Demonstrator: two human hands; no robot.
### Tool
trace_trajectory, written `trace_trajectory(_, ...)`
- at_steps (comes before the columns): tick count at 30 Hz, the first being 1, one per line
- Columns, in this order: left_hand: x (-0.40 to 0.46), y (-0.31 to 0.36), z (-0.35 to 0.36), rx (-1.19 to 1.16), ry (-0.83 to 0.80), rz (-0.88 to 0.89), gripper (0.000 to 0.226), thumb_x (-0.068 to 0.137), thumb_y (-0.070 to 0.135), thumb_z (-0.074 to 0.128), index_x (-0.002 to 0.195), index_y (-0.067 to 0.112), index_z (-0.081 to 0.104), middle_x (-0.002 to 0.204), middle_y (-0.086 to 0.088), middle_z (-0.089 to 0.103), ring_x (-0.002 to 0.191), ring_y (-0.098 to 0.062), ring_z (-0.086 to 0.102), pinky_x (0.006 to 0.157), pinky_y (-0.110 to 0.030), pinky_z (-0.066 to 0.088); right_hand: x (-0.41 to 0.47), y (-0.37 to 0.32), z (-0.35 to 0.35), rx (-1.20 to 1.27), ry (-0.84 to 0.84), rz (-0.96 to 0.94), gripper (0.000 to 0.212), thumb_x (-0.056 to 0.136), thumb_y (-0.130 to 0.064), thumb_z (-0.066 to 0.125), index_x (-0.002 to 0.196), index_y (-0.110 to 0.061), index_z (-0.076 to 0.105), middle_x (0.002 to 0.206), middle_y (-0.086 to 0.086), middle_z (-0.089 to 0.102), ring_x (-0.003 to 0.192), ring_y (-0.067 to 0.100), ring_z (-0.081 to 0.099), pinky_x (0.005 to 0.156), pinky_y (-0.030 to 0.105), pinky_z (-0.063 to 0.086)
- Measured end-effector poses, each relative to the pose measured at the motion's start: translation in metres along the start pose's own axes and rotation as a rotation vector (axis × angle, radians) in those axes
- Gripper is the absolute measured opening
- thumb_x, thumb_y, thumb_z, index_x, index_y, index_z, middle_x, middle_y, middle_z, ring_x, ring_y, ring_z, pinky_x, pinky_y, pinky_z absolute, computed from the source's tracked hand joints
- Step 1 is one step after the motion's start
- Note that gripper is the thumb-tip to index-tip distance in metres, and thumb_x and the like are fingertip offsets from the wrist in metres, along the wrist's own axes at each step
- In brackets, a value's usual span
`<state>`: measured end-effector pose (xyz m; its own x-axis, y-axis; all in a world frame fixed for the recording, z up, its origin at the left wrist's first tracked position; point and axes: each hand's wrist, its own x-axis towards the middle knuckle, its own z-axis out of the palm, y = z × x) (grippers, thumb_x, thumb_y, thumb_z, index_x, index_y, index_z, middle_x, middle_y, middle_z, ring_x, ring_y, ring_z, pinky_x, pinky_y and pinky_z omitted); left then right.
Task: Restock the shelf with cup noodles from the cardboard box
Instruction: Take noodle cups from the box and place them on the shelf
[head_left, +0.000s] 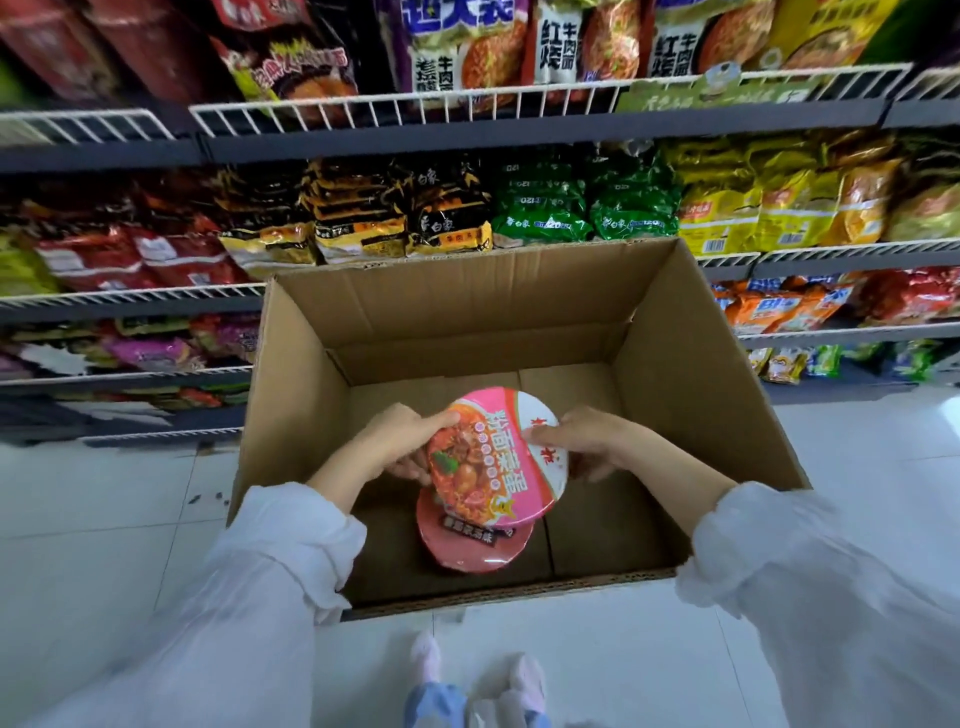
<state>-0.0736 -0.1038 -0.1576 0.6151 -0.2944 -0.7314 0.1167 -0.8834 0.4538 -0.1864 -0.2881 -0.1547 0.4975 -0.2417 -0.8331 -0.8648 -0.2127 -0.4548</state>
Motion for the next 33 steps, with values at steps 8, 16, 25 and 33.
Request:
trace_trajectory(8,0.001,-0.021,0.011,-0.288,-0.245,-0.204,0.087,0.075,0.080,0.039,0.142,0.024,0.035,0.147,-0.010,0.039,0.135,-0.035,0.033,0.103,-0.058,0.030,0.015,0.002,0.017,0.489,-0.270,0.054,0.029,0.083,-0.031,0.069,0.103,-0.012,0.059,0.093,0.008,0.066,0.088,0.022,0.064,0.084,0.041,0.052)
trace_trajectory(16,0.006,-0.030,0.023,-0.482,-0.297,-0.191,0.088,0.073,0.085,0.028,0.135,0.024,0.042,0.138,-0.013,0.048,0.129,-0.038,0.040,0.103,-0.063,0.031,0.019,0.008,0.030,0.565,-0.254,0.009,0.031,0.084,-0.047,0.060,0.092,-0.017,0.062,0.087,0.005,0.068,0.082,0.020,0.064,0.069,0.035,0.052)
trace_trajectory(25,-0.033,-0.007,-0.015,-0.565,-0.123,-0.035,0.069,0.067,0.078,0.048,0.112,0.026,0.059,0.119,-0.010,0.063,0.111,-0.030,0.055,0.102,-0.054,0.036,-0.031,-0.012,0.019,0.601,-0.155,-0.239,0.031,0.092,-0.040,0.048,0.111,-0.018,0.055,0.094,0.003,0.066,0.084,0.018,0.062,0.063,0.031,0.049)
trace_trajectory(33,-0.115,0.023,-0.072,-0.679,0.083,0.202,0.059,0.071,0.076,0.051,0.108,0.029,0.052,0.124,-0.009,0.056,0.117,-0.032,0.050,0.097,-0.055,0.039,-0.091,-0.071,0.011,0.546,0.034,-0.461,0.047,0.083,-0.064,0.044,0.097,-0.024,0.063,0.103,0.006,0.070,0.102,0.028,0.060,0.102,0.049,0.035)
